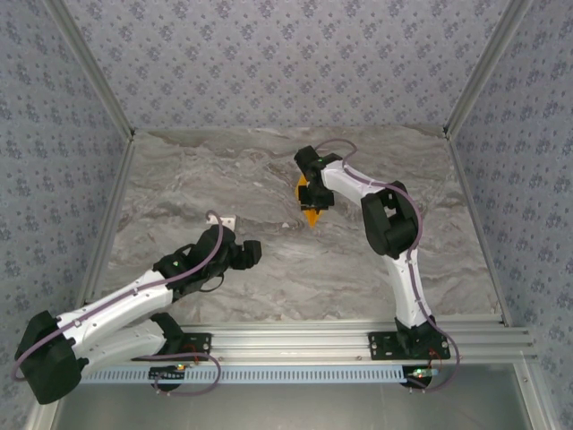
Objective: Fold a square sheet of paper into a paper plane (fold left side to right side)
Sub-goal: Move the paper plane to the center of the table.
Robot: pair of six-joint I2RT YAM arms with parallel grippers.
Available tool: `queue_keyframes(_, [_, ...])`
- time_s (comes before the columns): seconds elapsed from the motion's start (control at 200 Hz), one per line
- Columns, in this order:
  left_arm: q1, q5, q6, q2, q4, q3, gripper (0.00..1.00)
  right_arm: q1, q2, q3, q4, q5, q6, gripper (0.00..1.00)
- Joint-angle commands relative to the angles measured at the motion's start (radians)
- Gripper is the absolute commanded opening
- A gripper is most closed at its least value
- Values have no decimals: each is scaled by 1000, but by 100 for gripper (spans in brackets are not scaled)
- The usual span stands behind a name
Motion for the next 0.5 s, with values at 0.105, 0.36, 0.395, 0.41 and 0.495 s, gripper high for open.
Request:
queue_keyframes(0.105, [3, -3, 3, -10, -36, 6, 77, 14, -19, 30, -72, 38, -29, 39])
queue_keyframes(0.36, [29, 4, -9, 0, -52, 21, 80, 25, -107, 27, -126, 82, -54, 47])
queue_keyframes(0.395, [41, 14, -11, -1, -53, 23, 81, 26, -121, 23, -132, 85, -56, 50])
queue_keyframes(0.41, [45, 19, -12, -2, -54, 25, 81, 28, -130, 20, -133, 84, -56, 50])
queue_keyframes(0.495, [88, 53, -10, -6, -70, 39, 83, 31, -183, -6, -138, 84, -57, 53])
